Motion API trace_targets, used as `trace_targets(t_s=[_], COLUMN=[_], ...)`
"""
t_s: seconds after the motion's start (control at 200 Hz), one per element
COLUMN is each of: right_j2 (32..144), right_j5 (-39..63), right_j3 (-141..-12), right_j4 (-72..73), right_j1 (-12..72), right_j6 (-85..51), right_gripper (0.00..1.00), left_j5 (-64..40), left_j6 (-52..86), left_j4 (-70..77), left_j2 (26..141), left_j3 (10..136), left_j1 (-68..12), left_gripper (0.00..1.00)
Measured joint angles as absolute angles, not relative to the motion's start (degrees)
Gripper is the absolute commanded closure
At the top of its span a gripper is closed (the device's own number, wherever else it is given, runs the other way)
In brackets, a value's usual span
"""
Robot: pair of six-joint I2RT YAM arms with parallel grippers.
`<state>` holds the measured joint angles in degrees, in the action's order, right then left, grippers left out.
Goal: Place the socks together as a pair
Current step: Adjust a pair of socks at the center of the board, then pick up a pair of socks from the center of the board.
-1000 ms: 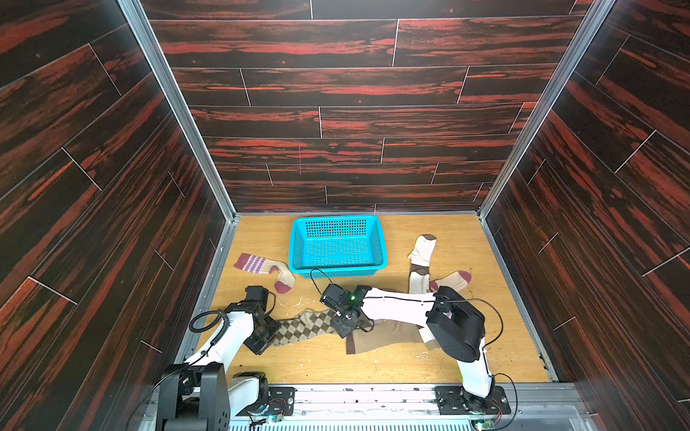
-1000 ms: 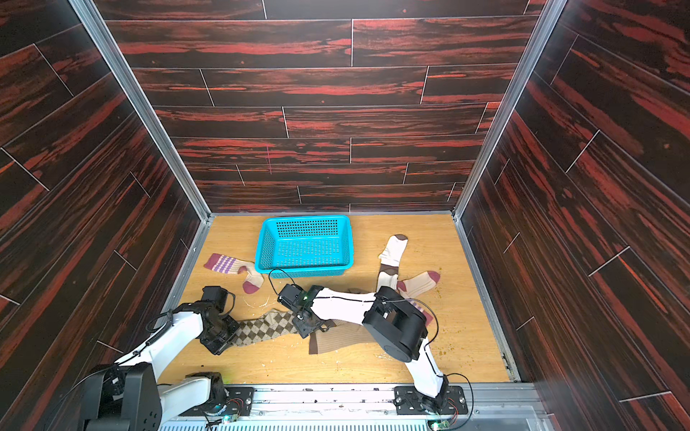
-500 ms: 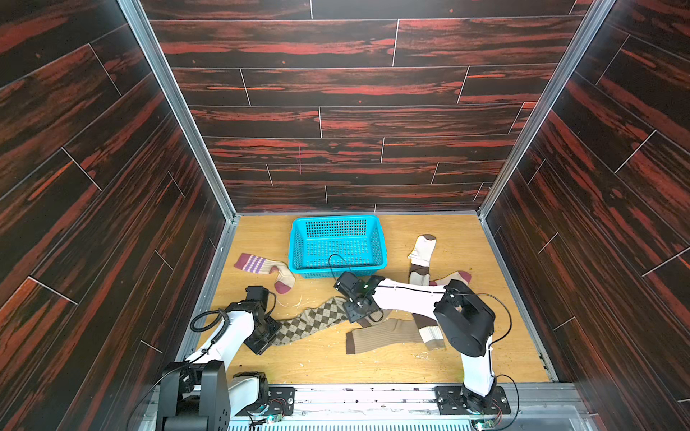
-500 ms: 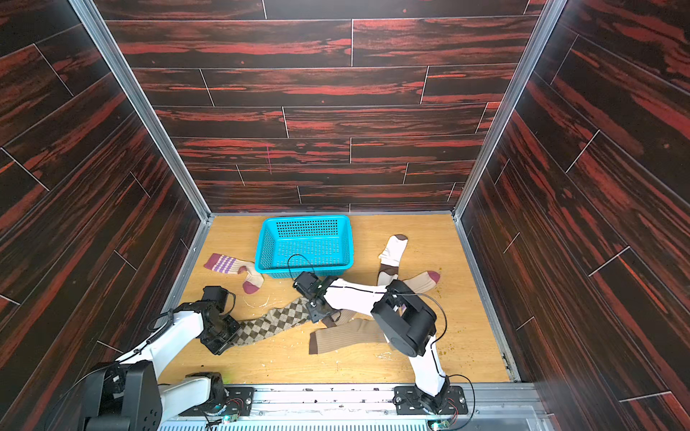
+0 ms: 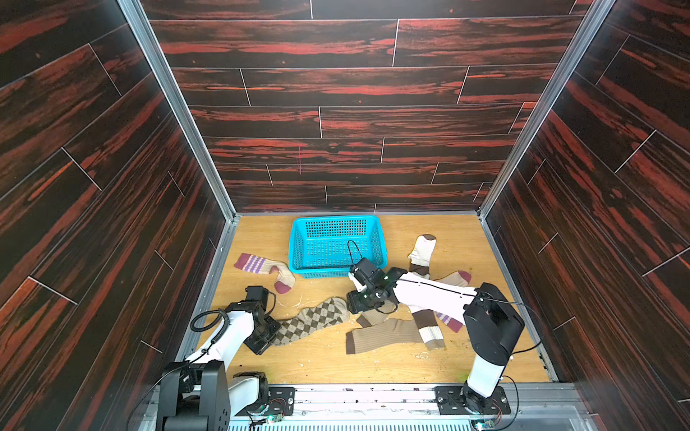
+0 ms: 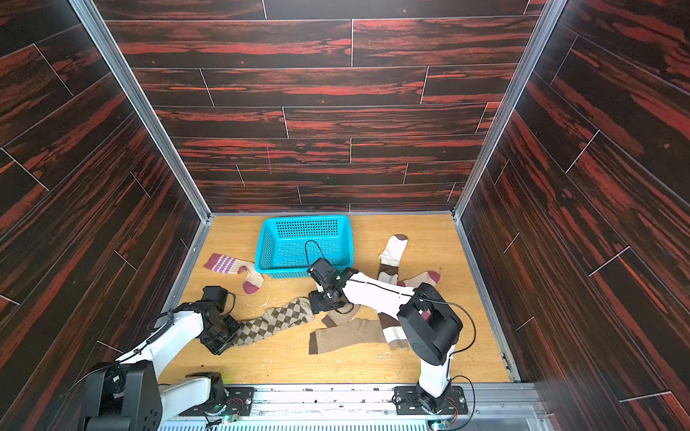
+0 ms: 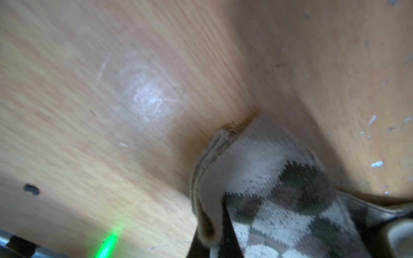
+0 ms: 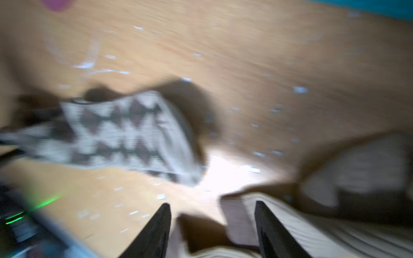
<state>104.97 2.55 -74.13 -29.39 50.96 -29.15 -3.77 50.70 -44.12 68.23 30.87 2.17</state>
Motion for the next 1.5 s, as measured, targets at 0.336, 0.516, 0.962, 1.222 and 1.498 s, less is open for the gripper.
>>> trace_targets(t_s=[0.336, 0.516, 0.962, 1.222, 1.498], right_j2=[113.1, 116.9, 112.9, 101.8, 99.2], right_j5=[11.6, 11.3, 9.4, 8.8, 9.1], right_j3=[-78.6, -80.5, -77.0, -80.2, -93.9], right_j4=[-27.9, -28.6, -30.4, -35.4, -42.5], right_j1=[50.4, 50.1, 50.1, 49.7, 42.5], right_j6=[-31.9, -32.3, -31.8, -30.5, -29.3], right_gripper=[0.43, 0.63, 1.0, 1.0, 1.0], left_j5=[-3.9, -3.9, -7.4, -10.8, -14.8], left_j6=[50.3, 50.2, 49.3, 48.6, 48.5], left_j4=[-44.0, -44.0, -44.6, -49.1, -50.3], left_j2=[68.6, 68.8, 66.4, 61.3, 68.7], left_j3=[30.9, 31.0, 31.9, 47.1, 66.8], left_j1=[2.2, 2.2, 2.2, 2.0, 1.0], left_gripper=[1.0, 1.0, 1.0, 1.0, 1.0])
